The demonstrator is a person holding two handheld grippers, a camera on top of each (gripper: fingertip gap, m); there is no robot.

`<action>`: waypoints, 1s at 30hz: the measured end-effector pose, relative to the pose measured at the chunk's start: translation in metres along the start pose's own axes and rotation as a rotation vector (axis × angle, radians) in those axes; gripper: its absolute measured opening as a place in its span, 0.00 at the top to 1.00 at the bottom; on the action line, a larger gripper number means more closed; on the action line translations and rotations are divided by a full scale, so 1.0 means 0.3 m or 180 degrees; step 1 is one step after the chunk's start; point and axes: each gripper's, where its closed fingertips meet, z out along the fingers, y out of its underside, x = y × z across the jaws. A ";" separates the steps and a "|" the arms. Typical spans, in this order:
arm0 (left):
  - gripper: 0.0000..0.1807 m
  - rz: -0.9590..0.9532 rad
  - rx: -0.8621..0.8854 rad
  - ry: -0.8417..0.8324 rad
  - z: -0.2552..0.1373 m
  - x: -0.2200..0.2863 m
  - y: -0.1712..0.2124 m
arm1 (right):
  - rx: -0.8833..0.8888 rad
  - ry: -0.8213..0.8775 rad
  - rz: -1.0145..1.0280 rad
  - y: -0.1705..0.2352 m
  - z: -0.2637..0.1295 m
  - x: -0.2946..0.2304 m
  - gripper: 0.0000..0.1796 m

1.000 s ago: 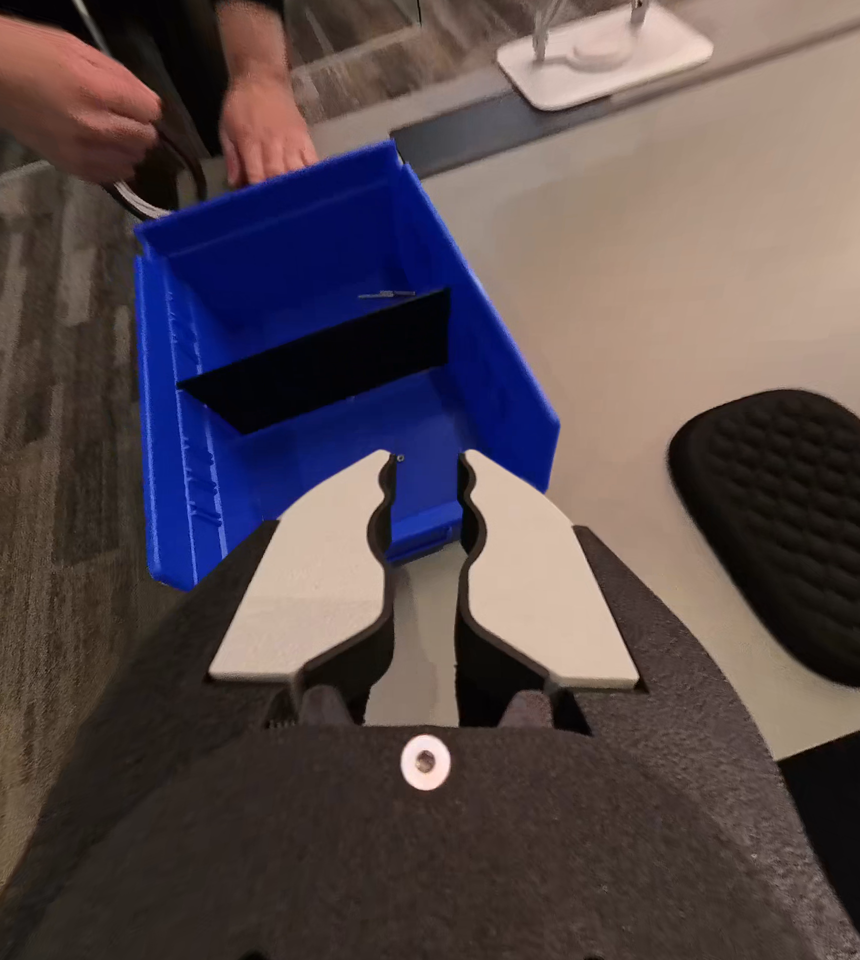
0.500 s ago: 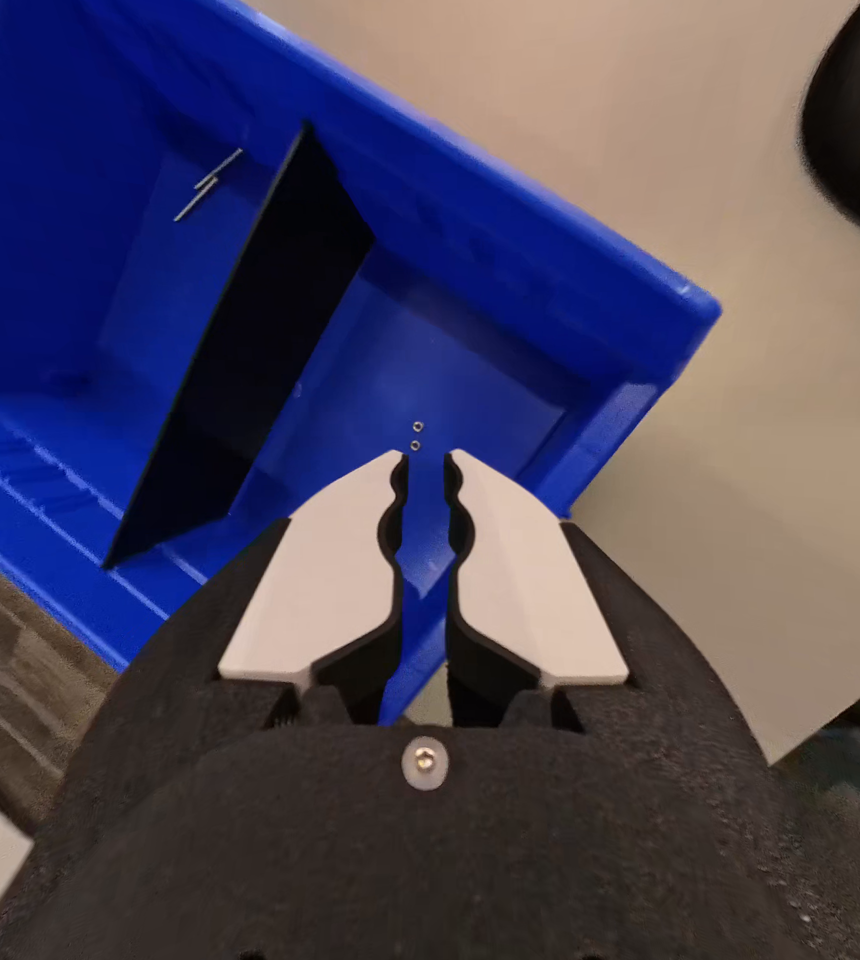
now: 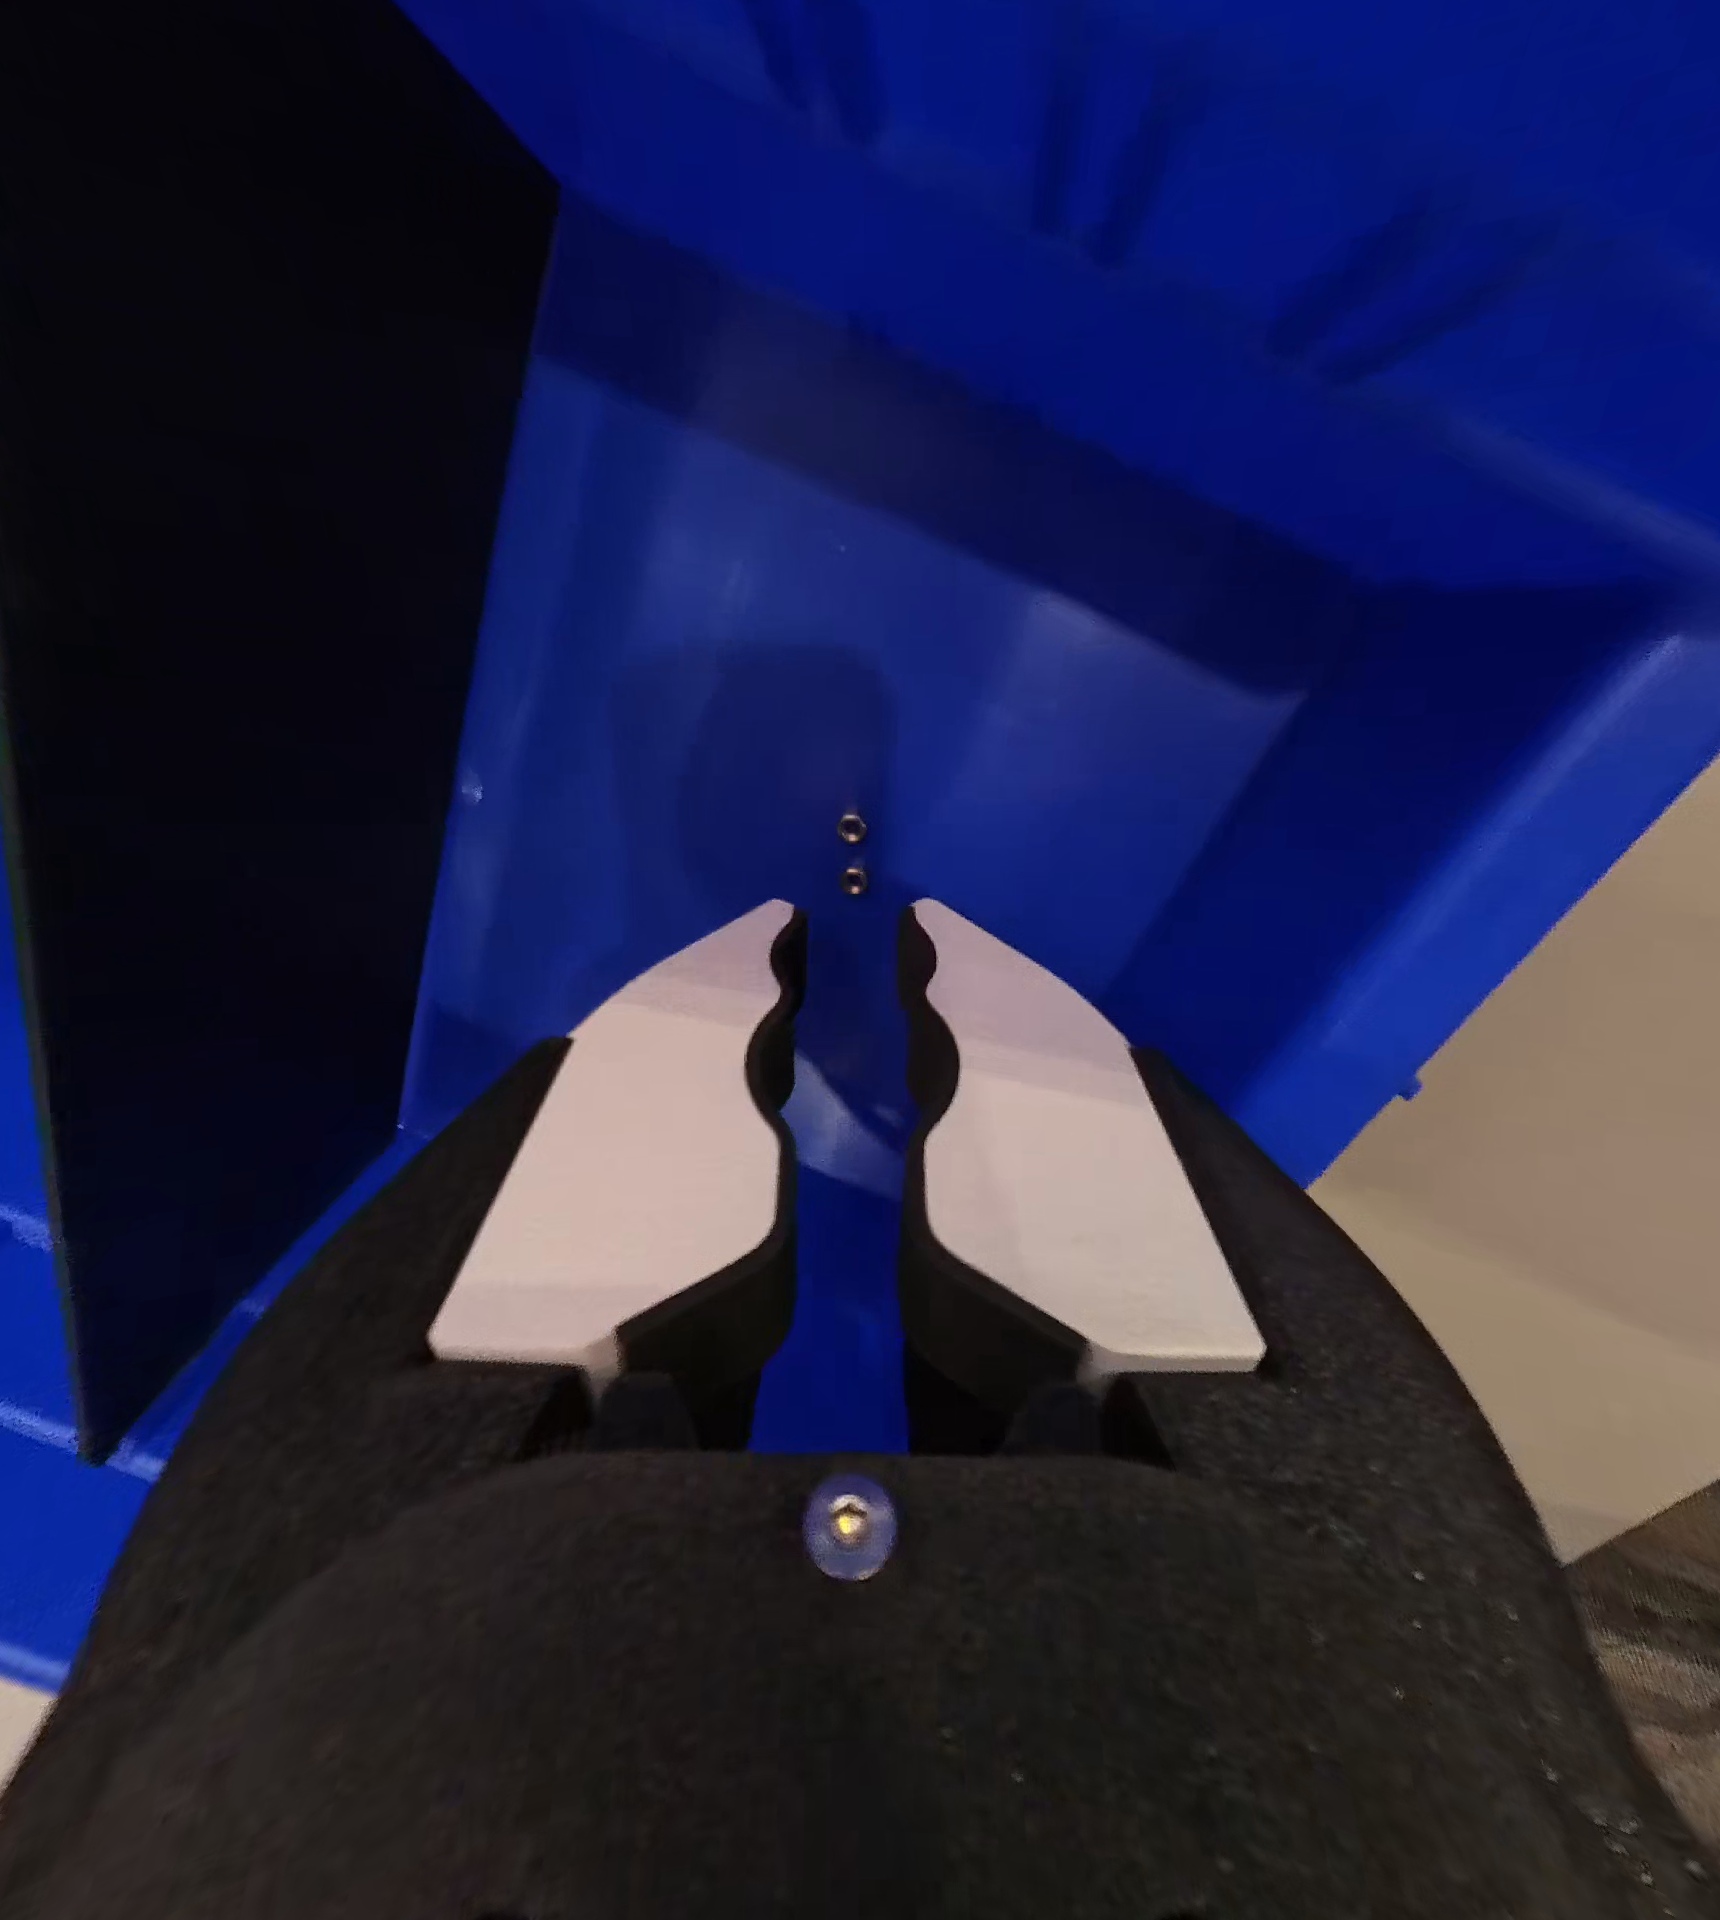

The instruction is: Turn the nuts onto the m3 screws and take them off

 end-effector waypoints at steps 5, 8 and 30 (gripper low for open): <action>0.90 -0.0030 0.0028 0.0048 0.008 -0.011 -0.003 | -0.0018 0.0000 0.0017 0.008 0.001 0.006 0.95; 0.90 -0.0026 0.0040 0.0099 0.012 -0.010 -0.009 | -0.0042 -0.0001 0.0025 0.017 0.003 0.009 0.95; 0.94 -0.0201 0.0207 0.0396 0.020 0.005 -0.013 | -0.0086 0.0031 0.0032 0.045 -0.005 0.015 0.96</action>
